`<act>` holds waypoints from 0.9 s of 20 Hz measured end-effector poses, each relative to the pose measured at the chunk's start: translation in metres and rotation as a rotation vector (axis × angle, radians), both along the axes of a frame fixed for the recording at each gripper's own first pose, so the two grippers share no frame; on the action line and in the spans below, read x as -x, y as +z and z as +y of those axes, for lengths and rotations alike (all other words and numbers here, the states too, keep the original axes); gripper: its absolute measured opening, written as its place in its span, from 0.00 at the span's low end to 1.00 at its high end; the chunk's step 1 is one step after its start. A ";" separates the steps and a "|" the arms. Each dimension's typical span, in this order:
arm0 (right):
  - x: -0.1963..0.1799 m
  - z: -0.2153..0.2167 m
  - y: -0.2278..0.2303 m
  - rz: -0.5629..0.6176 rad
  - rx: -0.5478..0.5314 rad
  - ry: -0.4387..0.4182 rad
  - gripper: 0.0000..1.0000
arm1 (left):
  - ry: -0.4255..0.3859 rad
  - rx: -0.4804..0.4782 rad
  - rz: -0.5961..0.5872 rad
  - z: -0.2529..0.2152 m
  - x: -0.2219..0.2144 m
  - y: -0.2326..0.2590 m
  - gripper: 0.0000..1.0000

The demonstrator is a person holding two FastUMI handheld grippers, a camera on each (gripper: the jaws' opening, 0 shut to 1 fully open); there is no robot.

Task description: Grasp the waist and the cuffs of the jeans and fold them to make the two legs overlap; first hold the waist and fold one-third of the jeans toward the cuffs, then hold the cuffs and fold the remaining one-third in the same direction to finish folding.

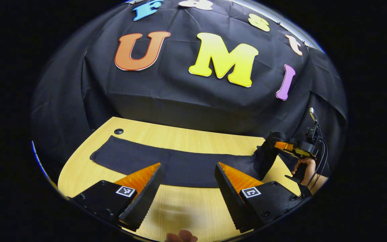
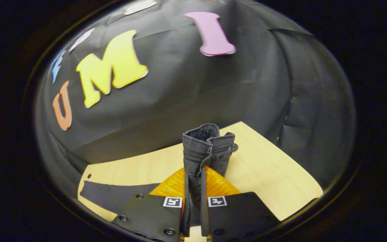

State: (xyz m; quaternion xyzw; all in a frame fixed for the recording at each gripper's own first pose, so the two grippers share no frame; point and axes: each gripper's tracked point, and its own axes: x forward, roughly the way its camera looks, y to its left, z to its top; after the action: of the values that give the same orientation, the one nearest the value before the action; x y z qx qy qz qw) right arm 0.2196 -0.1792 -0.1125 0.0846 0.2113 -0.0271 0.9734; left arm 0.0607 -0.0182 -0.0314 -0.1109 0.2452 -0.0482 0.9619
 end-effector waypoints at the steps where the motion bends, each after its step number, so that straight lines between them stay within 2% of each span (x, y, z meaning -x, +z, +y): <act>1: 0.002 0.004 -0.001 -0.005 0.028 0.029 0.10 | 0.008 -0.002 0.002 0.004 0.001 0.000 0.99; 4: 0.004 0.016 -0.007 -0.008 0.105 0.119 0.13 | 0.033 -0.002 0.006 0.014 0.004 -0.002 0.99; 6: 0.005 0.024 -0.009 -0.002 0.135 0.169 0.10 | 0.046 -0.001 0.011 0.018 0.008 -0.002 0.99; 7: 0.003 0.024 -0.011 0.000 0.147 0.189 0.13 | 0.052 -0.004 0.014 0.021 0.010 -0.003 0.99; 10: 0.001 0.029 -0.011 0.014 0.162 0.248 0.13 | 0.074 -0.010 0.024 0.030 0.013 -0.005 0.99; 11: 0.002 0.029 -0.012 0.016 0.168 0.264 0.10 | 0.082 -0.009 0.027 0.032 0.014 -0.006 0.99; 13: -0.001 0.030 -0.012 0.016 0.175 0.299 0.13 | 0.098 -0.005 0.036 0.038 0.017 -0.009 0.99; 18: 0.001 0.033 -0.009 0.036 0.175 0.398 0.13 | 0.137 -0.010 0.039 0.051 0.025 -0.008 0.99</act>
State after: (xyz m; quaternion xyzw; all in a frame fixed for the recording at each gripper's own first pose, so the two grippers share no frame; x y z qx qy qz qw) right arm 0.2191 -0.1465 -0.1218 -0.0444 0.2381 0.1458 0.9592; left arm 0.0353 0.0324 -0.0392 -0.1232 0.2558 0.0211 0.9586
